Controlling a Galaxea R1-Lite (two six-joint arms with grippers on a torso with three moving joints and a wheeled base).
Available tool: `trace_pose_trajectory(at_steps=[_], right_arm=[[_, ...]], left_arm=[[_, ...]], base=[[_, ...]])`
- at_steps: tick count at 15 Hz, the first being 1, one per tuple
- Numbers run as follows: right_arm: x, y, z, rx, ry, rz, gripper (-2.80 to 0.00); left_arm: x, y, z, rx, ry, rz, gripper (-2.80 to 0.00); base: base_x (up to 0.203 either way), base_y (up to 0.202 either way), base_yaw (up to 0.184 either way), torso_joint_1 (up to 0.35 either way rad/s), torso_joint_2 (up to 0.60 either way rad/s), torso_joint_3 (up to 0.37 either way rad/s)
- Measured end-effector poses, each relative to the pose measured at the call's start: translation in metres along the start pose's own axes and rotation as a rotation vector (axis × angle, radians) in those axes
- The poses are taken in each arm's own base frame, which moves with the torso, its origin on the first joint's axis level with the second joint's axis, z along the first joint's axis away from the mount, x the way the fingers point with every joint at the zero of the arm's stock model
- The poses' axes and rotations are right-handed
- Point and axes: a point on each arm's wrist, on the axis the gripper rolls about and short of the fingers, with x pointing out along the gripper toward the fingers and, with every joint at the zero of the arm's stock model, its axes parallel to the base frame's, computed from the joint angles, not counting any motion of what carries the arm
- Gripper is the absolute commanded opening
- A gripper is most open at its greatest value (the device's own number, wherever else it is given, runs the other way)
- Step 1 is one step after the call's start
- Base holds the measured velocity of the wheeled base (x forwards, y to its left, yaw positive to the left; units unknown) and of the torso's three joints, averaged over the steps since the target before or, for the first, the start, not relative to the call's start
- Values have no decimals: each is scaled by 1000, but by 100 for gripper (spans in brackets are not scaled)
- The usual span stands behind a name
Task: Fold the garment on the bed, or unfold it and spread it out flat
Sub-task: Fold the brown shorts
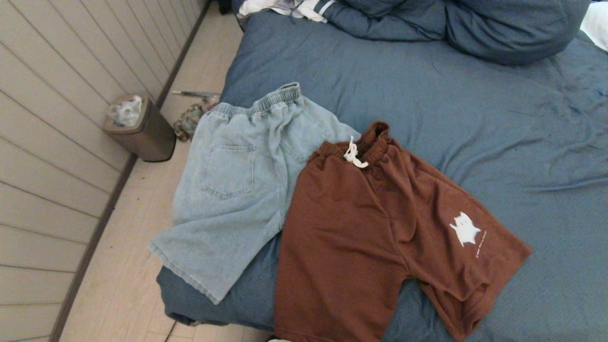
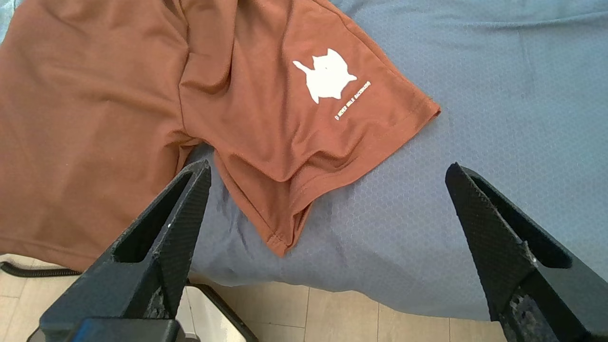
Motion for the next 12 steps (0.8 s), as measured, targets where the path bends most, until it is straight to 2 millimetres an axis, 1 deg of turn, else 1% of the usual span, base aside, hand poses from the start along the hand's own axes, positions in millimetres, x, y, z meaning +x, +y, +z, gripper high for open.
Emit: trace_pose_trajectory(at_steps=[12], right_arm=[[0,0,0,-2,-1,-1,0]], left_arm=[[0,0,0,-6,-3,-2,-280]], base=[[0,0,0,0,0,0]])
